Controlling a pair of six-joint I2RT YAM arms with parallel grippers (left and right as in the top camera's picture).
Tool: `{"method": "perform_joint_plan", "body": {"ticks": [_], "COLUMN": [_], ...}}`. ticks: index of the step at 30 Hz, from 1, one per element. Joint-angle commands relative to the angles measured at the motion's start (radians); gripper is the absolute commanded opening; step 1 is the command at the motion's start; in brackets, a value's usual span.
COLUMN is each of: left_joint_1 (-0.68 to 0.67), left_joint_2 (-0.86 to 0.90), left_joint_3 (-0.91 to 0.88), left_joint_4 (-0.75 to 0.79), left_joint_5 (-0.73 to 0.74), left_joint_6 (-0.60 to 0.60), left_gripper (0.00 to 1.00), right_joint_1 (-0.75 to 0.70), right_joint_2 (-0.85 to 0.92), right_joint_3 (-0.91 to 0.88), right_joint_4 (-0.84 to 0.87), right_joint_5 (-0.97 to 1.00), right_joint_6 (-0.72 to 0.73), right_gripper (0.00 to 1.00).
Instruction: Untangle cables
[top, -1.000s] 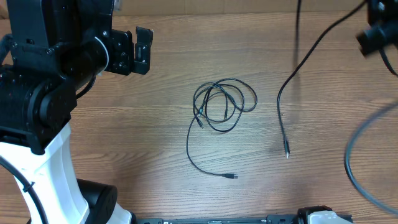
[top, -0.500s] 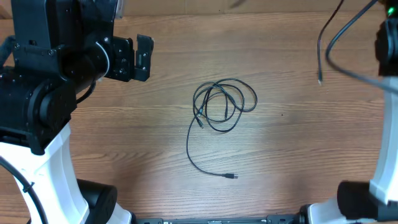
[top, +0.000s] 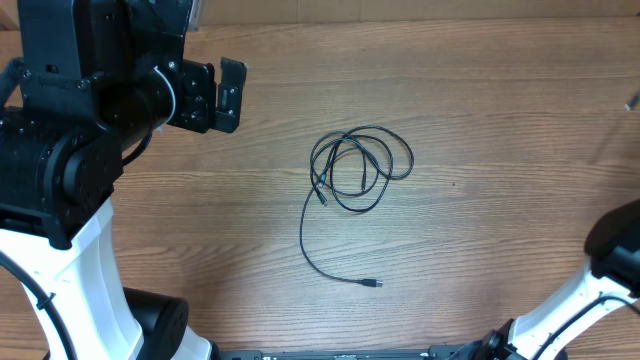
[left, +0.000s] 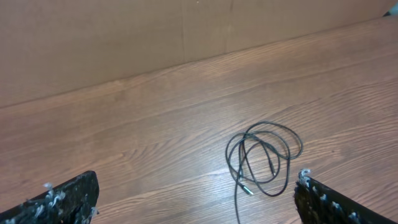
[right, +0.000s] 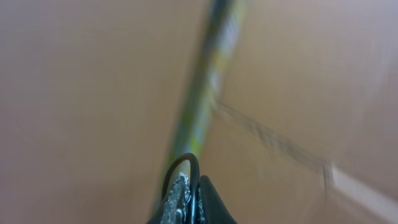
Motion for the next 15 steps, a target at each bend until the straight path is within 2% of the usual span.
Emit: {"method": "perform_joint_plan", "body": {"ticks": [1, 8, 15], "left_joint_1": [0.0, 0.0, 0.0], "left_joint_2": [0.0, 0.0, 0.0], "left_joint_3": [0.013, 0.013, 0.013], "left_joint_4": [0.002, 0.014, 0.08], "left_joint_5": [-0.027, -0.067, -0.066], "left_joint_6": [0.048, 0.056, 0.063], "left_gripper": [1.0, 1.0, 1.0], "right_joint_1": [-0.09, -0.215, -0.264], "right_joint_2": [0.106, 0.254, 0.314], "right_joint_3": [0.003, 0.002, -0.003], "right_joint_4": [-0.013, -0.083, -0.13], "right_joint_5": [-0.06, -0.14, -0.194], "right_joint_6": [0.129, 0.238, 0.238], "right_gripper": [0.04, 0.04, 0.04]}}
